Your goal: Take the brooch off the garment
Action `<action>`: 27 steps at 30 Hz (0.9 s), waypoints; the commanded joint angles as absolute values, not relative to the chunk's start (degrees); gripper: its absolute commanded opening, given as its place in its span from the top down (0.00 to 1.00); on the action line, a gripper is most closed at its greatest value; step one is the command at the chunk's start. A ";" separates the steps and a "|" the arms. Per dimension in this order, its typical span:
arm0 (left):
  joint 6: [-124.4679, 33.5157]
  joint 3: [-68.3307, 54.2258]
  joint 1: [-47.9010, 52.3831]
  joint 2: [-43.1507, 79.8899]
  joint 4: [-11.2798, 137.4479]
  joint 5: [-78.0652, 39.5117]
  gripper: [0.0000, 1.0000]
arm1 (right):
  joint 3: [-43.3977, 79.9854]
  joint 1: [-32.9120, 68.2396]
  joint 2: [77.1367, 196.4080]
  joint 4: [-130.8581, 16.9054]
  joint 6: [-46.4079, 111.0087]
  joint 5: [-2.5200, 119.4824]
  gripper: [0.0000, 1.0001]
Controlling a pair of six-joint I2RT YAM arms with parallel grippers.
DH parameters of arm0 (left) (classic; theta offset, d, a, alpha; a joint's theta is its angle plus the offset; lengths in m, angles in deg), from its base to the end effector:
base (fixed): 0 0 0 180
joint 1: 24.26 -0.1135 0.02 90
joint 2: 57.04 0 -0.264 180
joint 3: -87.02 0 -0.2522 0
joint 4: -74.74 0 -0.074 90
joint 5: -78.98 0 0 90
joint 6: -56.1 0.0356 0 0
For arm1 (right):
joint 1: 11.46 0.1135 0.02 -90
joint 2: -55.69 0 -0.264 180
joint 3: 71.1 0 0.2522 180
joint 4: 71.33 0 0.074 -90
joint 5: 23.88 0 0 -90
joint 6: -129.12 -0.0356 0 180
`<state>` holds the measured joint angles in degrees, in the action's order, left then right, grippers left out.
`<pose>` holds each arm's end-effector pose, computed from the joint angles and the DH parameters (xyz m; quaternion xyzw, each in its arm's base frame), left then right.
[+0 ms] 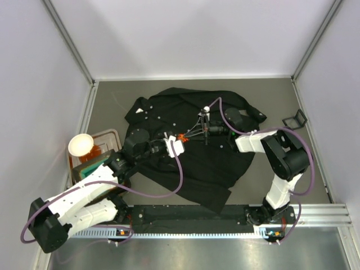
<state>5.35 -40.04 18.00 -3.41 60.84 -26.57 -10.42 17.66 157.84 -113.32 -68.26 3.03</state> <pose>0.1567 -0.1553 0.2958 0.5744 0.5398 -0.1229 0.6030 0.2944 0.2003 0.2054 -0.0903 -0.6999 -0.6987 0.1177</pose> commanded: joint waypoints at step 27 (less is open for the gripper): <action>-19.91 -27.74 21.27 -3.69 42.99 -24.20 1.00 | 0.21 15.52 136.91 -42.59 5.81 22.22 0.34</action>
